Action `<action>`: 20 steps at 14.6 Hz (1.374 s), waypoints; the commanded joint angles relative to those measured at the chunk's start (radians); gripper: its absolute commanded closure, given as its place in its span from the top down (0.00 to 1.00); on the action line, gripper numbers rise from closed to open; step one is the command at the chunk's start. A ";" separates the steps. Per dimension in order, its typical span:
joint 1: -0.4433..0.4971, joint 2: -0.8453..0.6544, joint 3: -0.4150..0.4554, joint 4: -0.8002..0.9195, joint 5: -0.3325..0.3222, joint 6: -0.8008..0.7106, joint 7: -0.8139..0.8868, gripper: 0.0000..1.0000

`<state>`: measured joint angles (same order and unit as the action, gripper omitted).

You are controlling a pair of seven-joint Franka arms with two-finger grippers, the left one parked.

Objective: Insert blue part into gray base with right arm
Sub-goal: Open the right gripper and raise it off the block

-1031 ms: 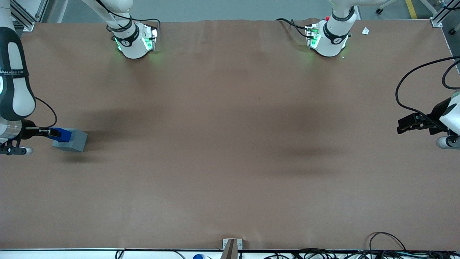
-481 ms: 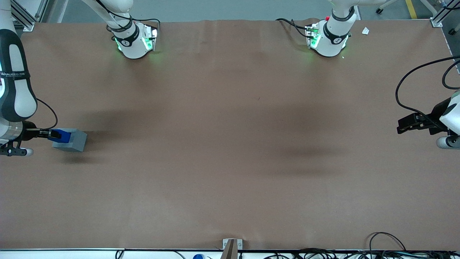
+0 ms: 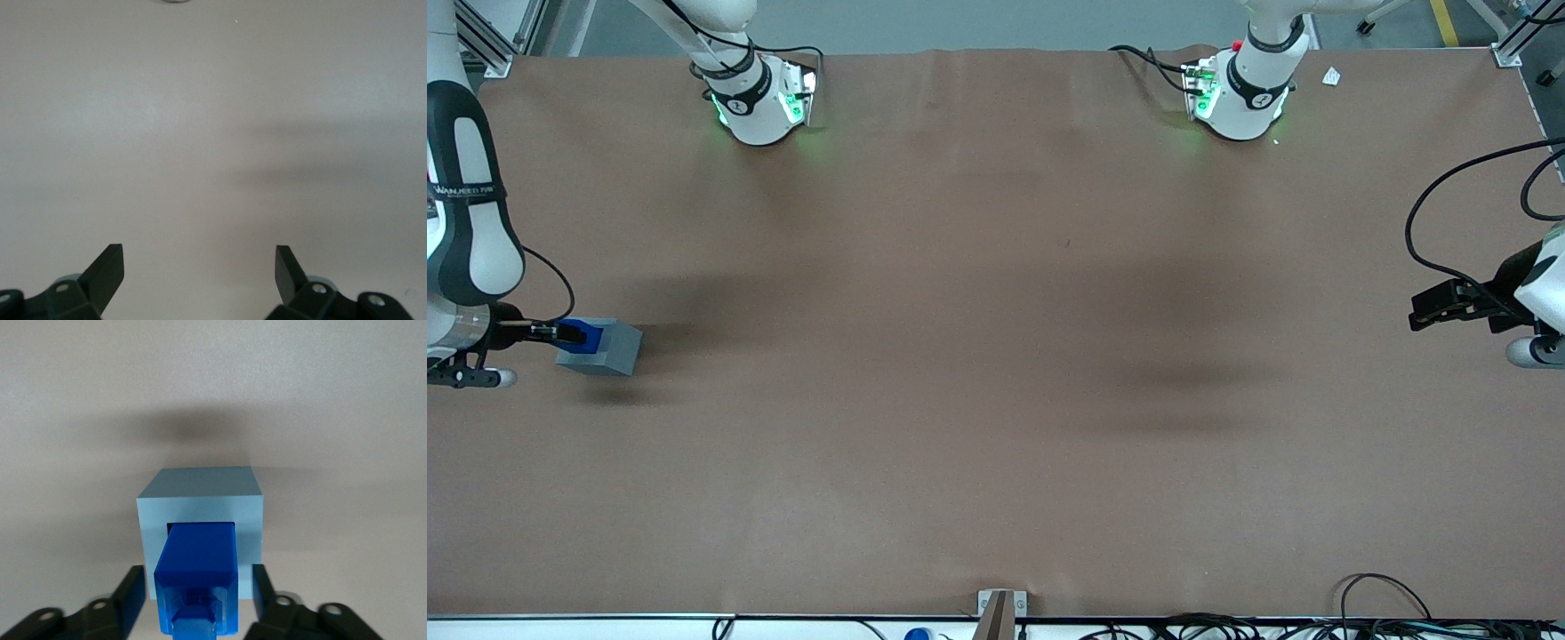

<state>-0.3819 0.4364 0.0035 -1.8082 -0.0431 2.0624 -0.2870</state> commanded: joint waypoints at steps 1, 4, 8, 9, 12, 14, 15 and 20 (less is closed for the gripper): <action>-0.011 -0.005 0.015 0.026 0.003 -0.030 0.000 1.00; 0.001 -0.036 0.020 0.117 0.003 -0.192 0.006 1.00; 0.017 -0.157 0.021 0.133 0.055 -0.321 0.006 1.00; 0.027 -0.197 0.021 0.132 0.055 -0.349 0.006 1.00; 0.076 -0.310 0.023 0.133 0.057 -0.407 0.029 1.00; 0.135 -0.382 0.021 0.132 0.055 -0.456 0.103 1.00; 0.168 -0.416 0.021 0.133 0.054 -0.482 0.135 1.00; 0.262 -0.507 0.026 0.141 0.035 -0.531 0.178 1.00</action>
<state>-0.1331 -0.0376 0.0325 -1.6418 0.0035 1.5309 -0.1301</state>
